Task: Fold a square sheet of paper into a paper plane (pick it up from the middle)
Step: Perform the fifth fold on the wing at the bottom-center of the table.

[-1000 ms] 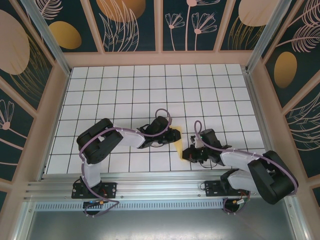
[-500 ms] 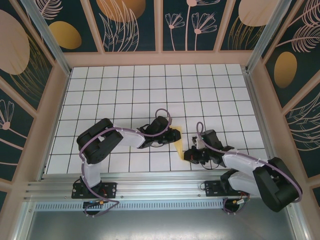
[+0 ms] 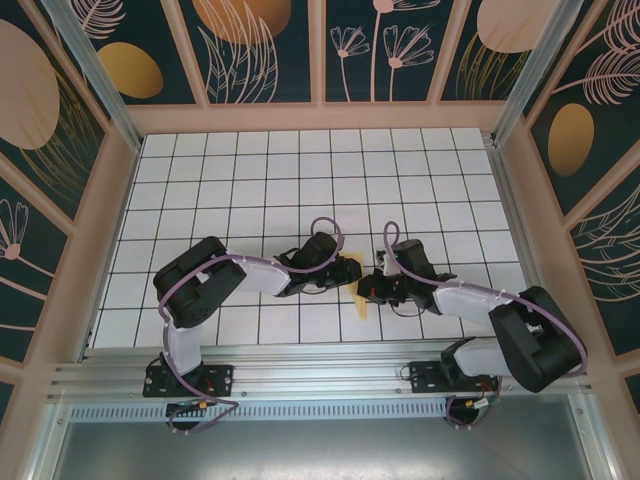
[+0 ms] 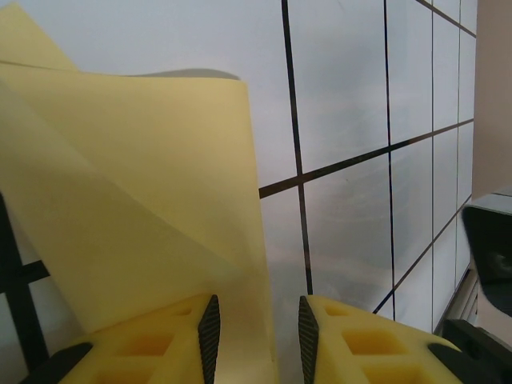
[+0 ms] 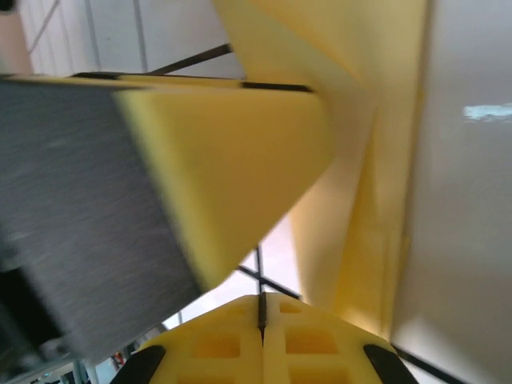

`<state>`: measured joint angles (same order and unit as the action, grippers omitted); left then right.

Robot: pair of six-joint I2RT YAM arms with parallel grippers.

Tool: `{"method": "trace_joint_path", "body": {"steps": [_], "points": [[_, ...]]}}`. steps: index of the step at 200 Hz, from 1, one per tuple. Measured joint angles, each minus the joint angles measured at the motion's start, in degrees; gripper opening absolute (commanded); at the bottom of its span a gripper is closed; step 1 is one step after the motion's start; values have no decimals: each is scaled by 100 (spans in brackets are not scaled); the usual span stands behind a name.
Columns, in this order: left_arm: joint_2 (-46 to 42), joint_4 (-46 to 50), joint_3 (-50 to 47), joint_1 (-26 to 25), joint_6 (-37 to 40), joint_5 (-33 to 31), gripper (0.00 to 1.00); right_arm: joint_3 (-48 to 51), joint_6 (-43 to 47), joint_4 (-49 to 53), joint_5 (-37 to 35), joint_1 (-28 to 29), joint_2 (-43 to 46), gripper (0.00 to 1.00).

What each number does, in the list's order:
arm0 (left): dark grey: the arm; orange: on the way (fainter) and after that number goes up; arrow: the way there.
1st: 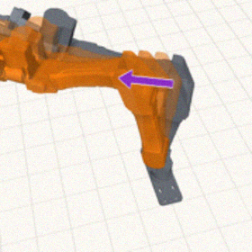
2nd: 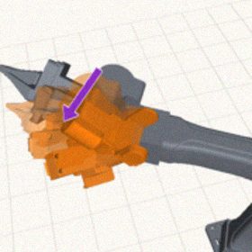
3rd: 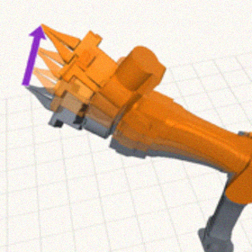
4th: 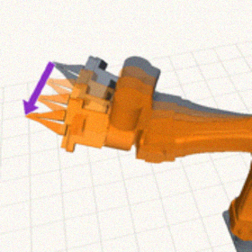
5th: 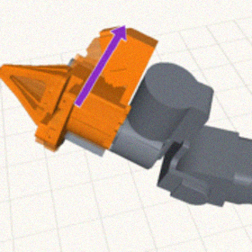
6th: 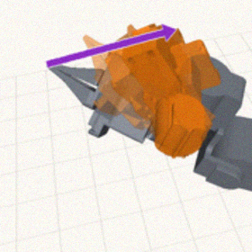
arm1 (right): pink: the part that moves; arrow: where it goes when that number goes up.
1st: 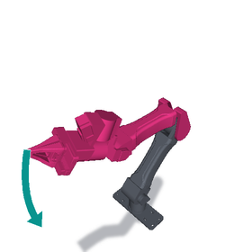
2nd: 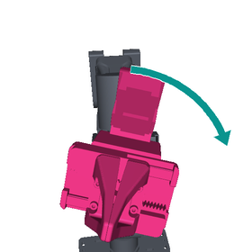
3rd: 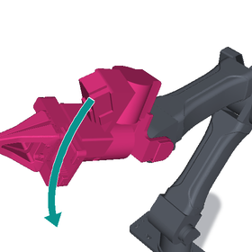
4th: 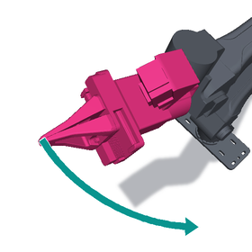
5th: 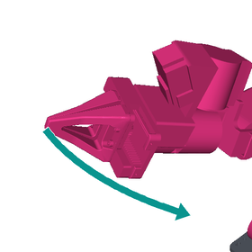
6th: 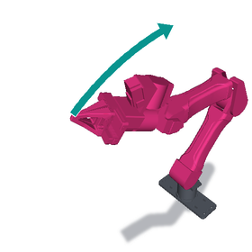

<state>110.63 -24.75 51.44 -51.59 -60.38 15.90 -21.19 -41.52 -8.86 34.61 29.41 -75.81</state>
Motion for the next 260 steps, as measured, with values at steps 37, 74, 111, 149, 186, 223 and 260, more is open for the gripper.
{"method": "trace_joint_path", "body": {"steps": [37, 74, 111, 149, 186, 223, 260], "points": [[-4, 11, 24, -2, 59, 28, 42, 304, 26, -374, -33, -164, -341, 4], [-256, 81, 33, -11, 188, 17, 53, 553, 42, -796, 20, -221, -282, 3], [-1182, 74, -120, -11, 256, -286, 56, 599, 66, -903, 42, -232, -286, 3], [-1628, -208, -645, -11, 166, -678, 53, 599, 68, -942, 98, -251, -339, 1], [-1268, -313, -953, -11, 11, -737, 51, 599, 68, -946, 129, -269, -350, 0], [-796, -678, -946, -9, -76, -632, 50, 599, 70, -946, 131, -269, -350, 0], [-520, -931, -911, -7, -125, -492, 53, 599, 76, -946, 136, -269, -350, 1]]}}
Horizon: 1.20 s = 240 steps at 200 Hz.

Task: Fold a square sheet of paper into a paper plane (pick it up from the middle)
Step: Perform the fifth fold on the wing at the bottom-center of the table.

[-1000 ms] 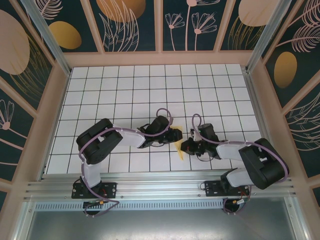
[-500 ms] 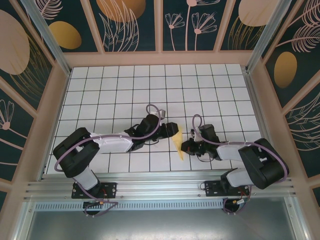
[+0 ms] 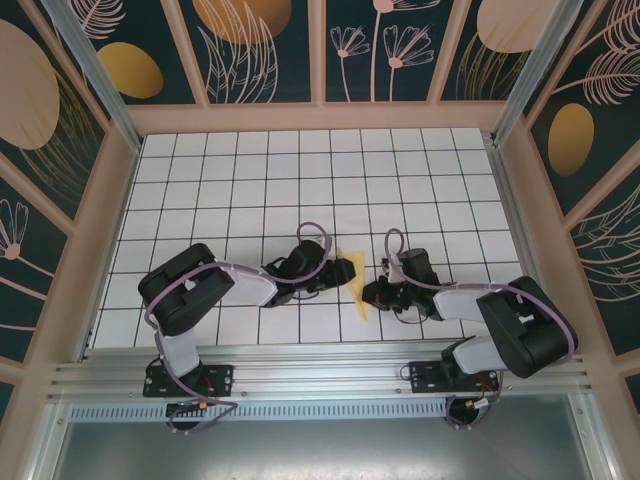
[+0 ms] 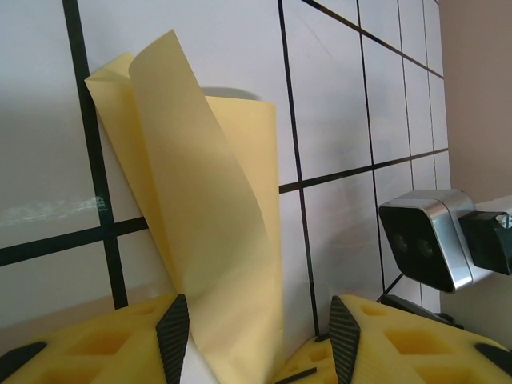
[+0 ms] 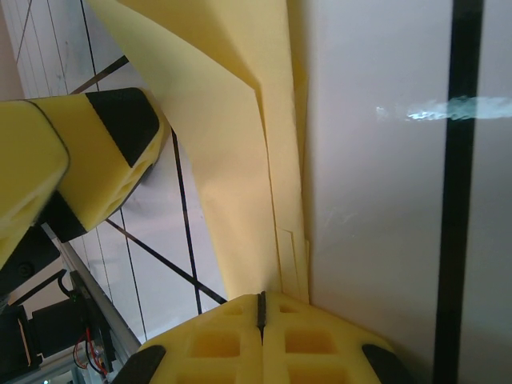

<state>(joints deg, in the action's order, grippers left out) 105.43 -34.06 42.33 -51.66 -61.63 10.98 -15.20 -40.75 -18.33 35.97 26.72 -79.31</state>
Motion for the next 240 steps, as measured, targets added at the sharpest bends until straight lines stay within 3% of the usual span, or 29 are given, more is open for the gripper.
{"method": "trace_joint_path", "body": {"steps": [27, 67, 183, 240], "points": [[7, -48, 11, 9, -9, 46, 51, -2, 42, 2, 9, 0, 2, 1], [127, -87, 138, 28, -39, 149, 42, -2, 125, 2, 15, 0, 0, 1], [702, -210, 658, 240, -7, 369, 41, -4, 184, 13, 35, -4, -4, 1], [793, 280, 1075, 404, 291, 393, 42, -17, 188, 7, 127, -35, -85, 0]]}}
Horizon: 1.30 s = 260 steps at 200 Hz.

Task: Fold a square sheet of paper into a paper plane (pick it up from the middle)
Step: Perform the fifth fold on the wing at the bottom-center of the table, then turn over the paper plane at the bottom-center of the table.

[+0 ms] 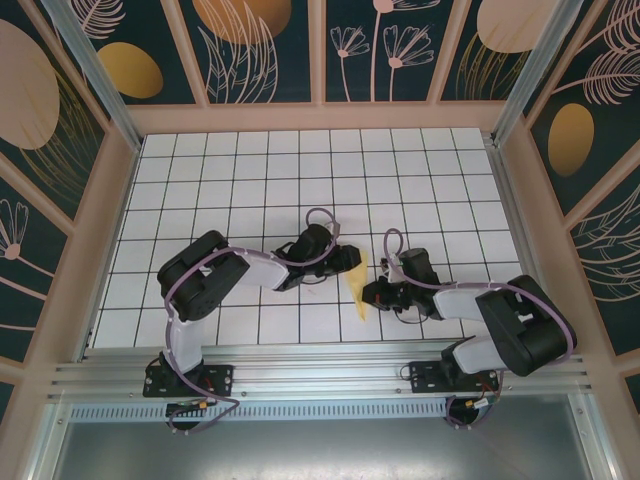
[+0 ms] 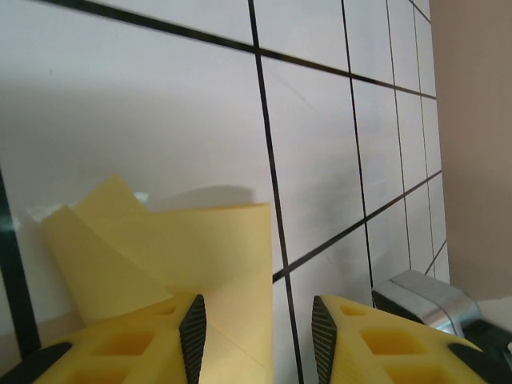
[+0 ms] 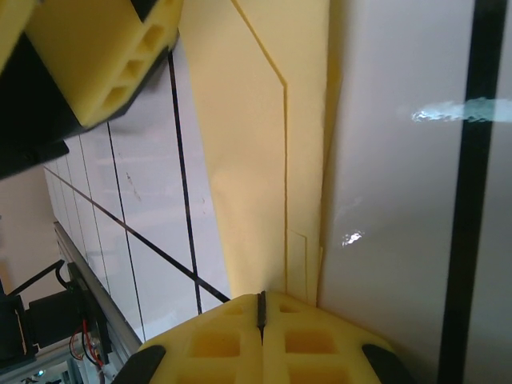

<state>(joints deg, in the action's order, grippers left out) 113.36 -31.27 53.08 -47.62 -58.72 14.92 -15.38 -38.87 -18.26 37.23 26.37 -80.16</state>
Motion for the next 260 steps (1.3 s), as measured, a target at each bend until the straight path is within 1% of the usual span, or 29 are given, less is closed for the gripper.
{"method": "trace_joint_path", "body": {"steps": [58, 114, 168, 188, 209, 237, 260], "points": [[201, 599, 516, 186, 330, -31, 42, 0, -2, -4, 33, -15, -15, 0], [267, 772, 684, 422, 632, 52, 45, 0, -2, -4, 33, -15, -13, 0], [245, 1244, 1008, 640, 994, -28, 48, -46, 129, 33, 81, -13, -17, 1], [-120, 1440, 879, 660, 1034, -125, 49, -278, 398, 385, 140, 26, -138, 1], [-931, 1412, 382, 660, 1003, -210, 49, -621, 750, 798, 275, 81, -387, 1], [-2223, 1174, -634, 660, 802, -232, 46, -1425, 1349, 1032, 380, 688, -1121, 2], [-2806, 1058, -1248, 640, 649, -232, 45, -1961, 1773, 1379, 374, 1075, -1469, 6]]}}
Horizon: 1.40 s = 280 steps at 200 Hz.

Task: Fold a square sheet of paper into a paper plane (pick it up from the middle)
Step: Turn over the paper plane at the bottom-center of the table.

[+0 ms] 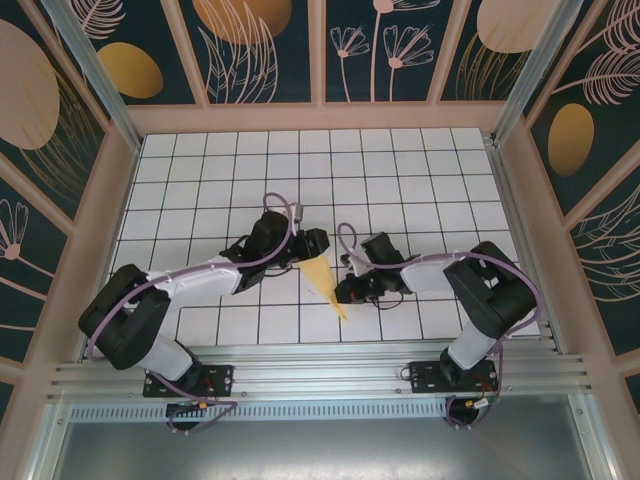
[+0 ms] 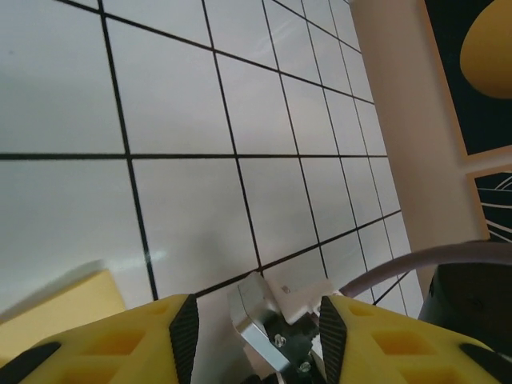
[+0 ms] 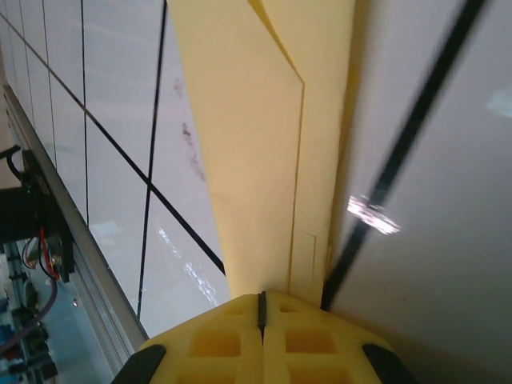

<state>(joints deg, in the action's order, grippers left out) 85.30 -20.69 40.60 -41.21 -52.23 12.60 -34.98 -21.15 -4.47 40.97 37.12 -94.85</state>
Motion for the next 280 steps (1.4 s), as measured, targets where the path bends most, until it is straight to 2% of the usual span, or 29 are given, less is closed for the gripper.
{"method": "trace_joint_path", "body": {"steps": [27, 45, 74, 105, 123, 157, 185, 212, 248, 280], "points": [[-236, -7, -509, -79, -175, -22, 43, -76, 133, 358, -166, -39, 221, 14], [-256, -11, -717, -118, -297, -72, 40, -72, 85, 540, -332, -81, 691, 15], [-149, -109, -791, -125, -378, -59, 34, -61, -144, 516, -461, -20, 1351, 14], [291, -310, -697, -136, -398, 48, 33, -44, -474, 433, -540, 280, 1311, 10], [479, -332, -673, -151, -400, 57, 33, -44, -621, 389, -584, 424, 1161, 15], [492, -352, -662, -151, -402, 63, 38, -31, -752, 476, -1211, 577, 1333, 29], [177, -247, -638, -151, -398, 24, 40, -2, -664, 564, -1753, 590, 1875, 35], [-396, -107, -632, -151, -402, -138, 38, -2, -575, 636, -1910, 678, 2035, 36], [-1025, 63, -780, -151, -433, -391, 40, -2, -542, 640, -1952, 1182, 1958, 37], [-1303, 267, -1220, -151, -555, -520, 40, 2, -144, 608, -2667, 1685, 1880, 40]]}}
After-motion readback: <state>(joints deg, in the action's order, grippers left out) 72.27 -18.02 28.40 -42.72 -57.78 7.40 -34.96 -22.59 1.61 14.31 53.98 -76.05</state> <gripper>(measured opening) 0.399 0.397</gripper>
